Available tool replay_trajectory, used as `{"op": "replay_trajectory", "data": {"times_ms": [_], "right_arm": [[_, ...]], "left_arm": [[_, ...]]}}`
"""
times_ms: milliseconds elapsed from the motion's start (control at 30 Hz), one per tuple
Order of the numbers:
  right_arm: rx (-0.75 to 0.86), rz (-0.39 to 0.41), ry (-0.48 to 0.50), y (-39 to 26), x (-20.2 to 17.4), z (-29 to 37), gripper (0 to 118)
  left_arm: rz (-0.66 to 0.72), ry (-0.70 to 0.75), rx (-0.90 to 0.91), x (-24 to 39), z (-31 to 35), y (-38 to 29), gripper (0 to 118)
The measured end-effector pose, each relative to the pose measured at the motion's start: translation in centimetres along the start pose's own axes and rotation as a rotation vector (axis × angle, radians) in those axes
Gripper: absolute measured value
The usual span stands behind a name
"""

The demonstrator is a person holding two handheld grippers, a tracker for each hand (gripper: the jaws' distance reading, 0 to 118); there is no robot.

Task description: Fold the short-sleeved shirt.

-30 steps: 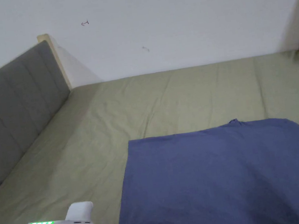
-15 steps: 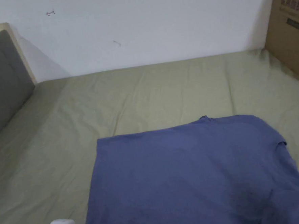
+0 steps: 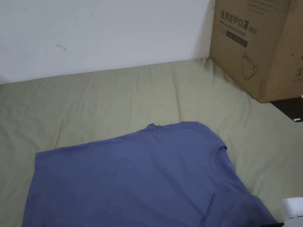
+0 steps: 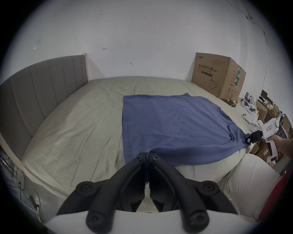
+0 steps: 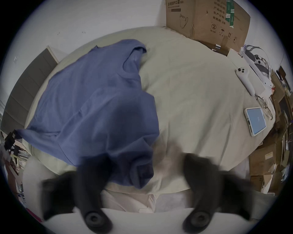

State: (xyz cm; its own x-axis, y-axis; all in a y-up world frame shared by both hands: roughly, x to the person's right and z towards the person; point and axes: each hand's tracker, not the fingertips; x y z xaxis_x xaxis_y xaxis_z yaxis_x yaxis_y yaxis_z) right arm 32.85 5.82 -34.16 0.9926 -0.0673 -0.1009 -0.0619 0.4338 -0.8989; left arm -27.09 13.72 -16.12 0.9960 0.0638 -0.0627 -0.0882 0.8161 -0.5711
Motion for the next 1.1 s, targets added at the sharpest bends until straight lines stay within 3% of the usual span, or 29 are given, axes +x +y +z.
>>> {"op": "replay_trajectory", "data": {"times_ms": [33,67,133,167,300,333,567,600,733,867,967,1000,1033,1100], "right_arm": [[0.002,0.002,0.008,-0.2,0.0,-0.2,28],[0.011,0.027,0.061,-0.4,-1.2,1.5,23],[0.04,0.058,0.05,-0.7,-1.7,2.2,11],[0.055,0.065,0.082,-0.8,-1.7,2.4,10],[0.198,-0.029,0.107,-1.7,-1.4,5.0,9],[0.221,-0.006,0.131,-1.2,-2.0,6.5,9],[0.435,-0.065,0.206,4.0,-5.2,12.2,9],[0.411,-0.093,0.223,6.4,-3.8,10.6,9],[0.363,-0.137,0.217,14.5,-3.8,5.8,9],[0.278,-0.101,0.157,21.0,-4.8,-1.2,9],[0.191,-0.14,0.131,23.8,-5.0,-6.3,10],[0.183,-0.166,0.11,24.0,-4.9,-8.3,14],[0.183,-0.18,0.099,24.3,-4.9,-9.4,25],[0.226,-0.213,0.076,24.3,-4.4,-10.3,90]], "left_arm": [[0.005,0.005,-0.011,0.2,-0.2,0.0,3],[0.007,0.007,-0.015,0.2,-0.2,-0.1,3],[0.019,0.007,-0.022,0.1,0.0,-0.4,3],[0.017,0.013,-0.025,0.4,-0.2,-0.4,3],[0.032,0.024,-0.02,0.6,-0.2,-0.4,3],[0.039,0.029,-0.01,0.6,-0.1,-0.3,3],[0.094,0.052,0.09,0.6,-2.4,6.2,3],[0.108,0.064,0.08,0.4,-3.7,7.6,3],[0.113,0.09,0.01,-1.9,-11.8,11.3,3],[0.099,0.127,-0.107,-3.5,-19.8,12.5,3],[0.119,0.136,-0.157,-3.8,-23.4,12.1,4],[0.122,0.145,-0.165,-3.8,-24.2,11.9,7],[0.127,0.146,-0.168,-3.9,-24.7,11.7,22],[0.119,0.161,-0.16,-3.8,-25.0,11.5,98]]}}
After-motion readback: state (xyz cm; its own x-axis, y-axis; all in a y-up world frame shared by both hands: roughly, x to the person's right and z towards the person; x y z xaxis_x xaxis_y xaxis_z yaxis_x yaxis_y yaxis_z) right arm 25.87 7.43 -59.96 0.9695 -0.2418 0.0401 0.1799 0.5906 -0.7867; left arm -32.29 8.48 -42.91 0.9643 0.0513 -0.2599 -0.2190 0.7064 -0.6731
